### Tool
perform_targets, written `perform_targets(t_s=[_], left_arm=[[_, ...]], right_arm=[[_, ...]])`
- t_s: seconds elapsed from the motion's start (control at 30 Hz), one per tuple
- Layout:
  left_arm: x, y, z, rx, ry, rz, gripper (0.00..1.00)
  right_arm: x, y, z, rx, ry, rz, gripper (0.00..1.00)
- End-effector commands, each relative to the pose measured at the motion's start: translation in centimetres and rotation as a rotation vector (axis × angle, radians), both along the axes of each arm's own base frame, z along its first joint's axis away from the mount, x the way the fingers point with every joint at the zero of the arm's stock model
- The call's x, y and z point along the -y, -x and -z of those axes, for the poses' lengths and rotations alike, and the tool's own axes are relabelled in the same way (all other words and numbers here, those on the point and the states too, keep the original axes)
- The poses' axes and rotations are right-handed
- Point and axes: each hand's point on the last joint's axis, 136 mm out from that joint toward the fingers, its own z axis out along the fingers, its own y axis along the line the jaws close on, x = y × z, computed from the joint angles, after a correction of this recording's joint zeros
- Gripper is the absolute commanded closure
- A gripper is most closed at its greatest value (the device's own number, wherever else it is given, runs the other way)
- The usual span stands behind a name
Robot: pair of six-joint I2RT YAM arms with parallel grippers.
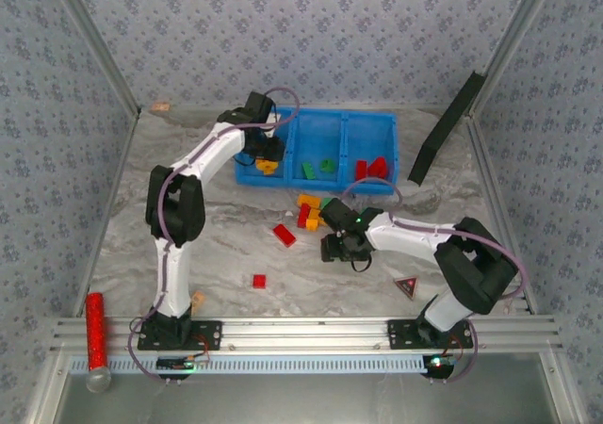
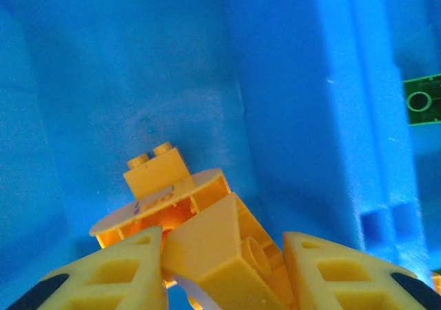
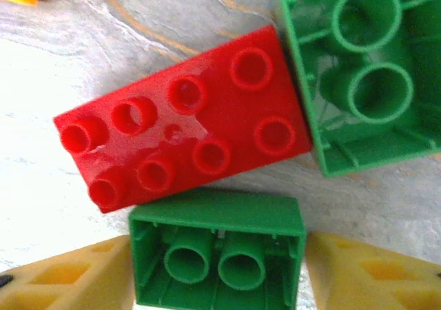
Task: Sort the legos into containers by color
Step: Pick up the lego from the bottom-center of the table.
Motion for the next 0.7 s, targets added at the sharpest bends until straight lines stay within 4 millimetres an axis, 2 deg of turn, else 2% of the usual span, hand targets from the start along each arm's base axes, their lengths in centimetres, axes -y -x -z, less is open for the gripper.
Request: perform_targets(t_s=[0.0, 0.2, 0.33, 0.4, 0.5, 0.67], left_arm=[[0.0, -1.4, -1.4, 0.033, 0.002, -0.002, 0.71], [-0.8, -2.5, -0.2, 0.013, -0.01, -0.025, 0.63], [-1.3, -3.4, -0.6, 0.027, -0.011, -0.043, 0.53], [-1.4, -3.7, -1.1, 0.039, -0.003, -0.049, 0.46], [-1.2, -3.9, -2.3, 0.054, 0.017, -0.04, 0.42], [-1.1, -3.6, -5.5, 0.102, 0.047, -0.031, 0.39]], right_arm=[[-0.9, -0.5, -0.3, 0.006, -0.002, -0.023, 0.42], [-0.7, 0.2, -0.4, -0.014, 0.031, -0.042, 0.53], [-0.2, 0.1, -1.1, 0.0, 0.042, -0.022, 0.6], [0.3, 0.6, -1.6, -0.01, 0.057, -0.018, 0.63], [0.3, 0.8, -3.1, 0.004, 0.034, -0.018, 0.64], [0.6, 0.5, -6.4, 0.034, 0.025, -0.041, 0.65]])
